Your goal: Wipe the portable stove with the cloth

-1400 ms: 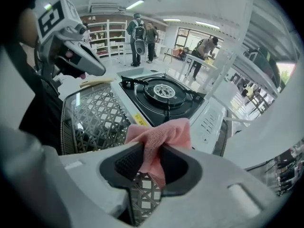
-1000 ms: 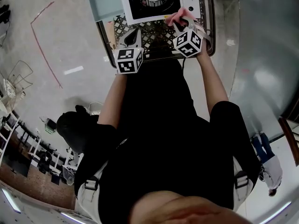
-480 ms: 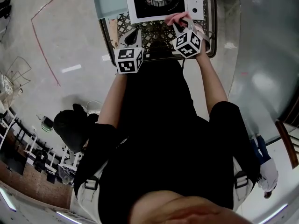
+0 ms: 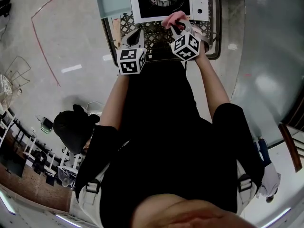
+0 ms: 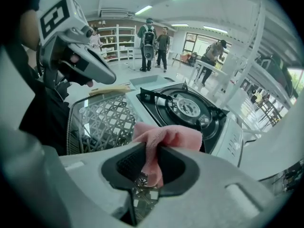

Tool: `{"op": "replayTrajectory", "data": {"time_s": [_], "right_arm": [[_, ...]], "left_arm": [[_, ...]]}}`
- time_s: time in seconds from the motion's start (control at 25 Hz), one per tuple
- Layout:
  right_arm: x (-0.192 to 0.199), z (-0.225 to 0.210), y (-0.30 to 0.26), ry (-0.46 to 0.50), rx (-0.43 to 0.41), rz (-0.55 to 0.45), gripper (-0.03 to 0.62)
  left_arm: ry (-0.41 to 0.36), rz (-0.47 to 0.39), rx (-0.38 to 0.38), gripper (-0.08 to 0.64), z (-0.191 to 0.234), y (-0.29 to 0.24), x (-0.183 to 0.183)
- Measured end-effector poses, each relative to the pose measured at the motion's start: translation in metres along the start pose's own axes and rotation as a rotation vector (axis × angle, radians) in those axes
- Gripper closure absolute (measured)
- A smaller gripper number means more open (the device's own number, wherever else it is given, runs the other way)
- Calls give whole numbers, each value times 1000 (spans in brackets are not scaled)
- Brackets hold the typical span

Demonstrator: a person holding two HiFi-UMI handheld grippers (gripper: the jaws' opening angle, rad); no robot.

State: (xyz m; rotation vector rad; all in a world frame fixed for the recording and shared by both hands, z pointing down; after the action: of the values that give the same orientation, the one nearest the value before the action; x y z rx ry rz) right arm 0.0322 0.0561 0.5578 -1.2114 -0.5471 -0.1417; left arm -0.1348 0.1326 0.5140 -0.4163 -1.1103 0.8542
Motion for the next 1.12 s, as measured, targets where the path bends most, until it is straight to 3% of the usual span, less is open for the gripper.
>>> {"op": "replayTrajectory", "data": {"time_s": [1.12], "right_arm": [[-52, 38, -18, 88, -64, -30, 512]], "left_arm": [[53, -27, -31, 560, 29, 20, 5]]}}
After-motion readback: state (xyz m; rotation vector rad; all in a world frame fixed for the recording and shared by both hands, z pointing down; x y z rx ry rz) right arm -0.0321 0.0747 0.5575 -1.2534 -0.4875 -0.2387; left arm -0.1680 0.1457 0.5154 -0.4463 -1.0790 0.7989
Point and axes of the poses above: the fingertips, and each gripper's own axes: y backward along the fingers, z to its left, x out of its underside, the point moved 8 cm from there along y, backward along the fingers, and after that the axes turned 9 degrees about x, right-handed, at the moved point
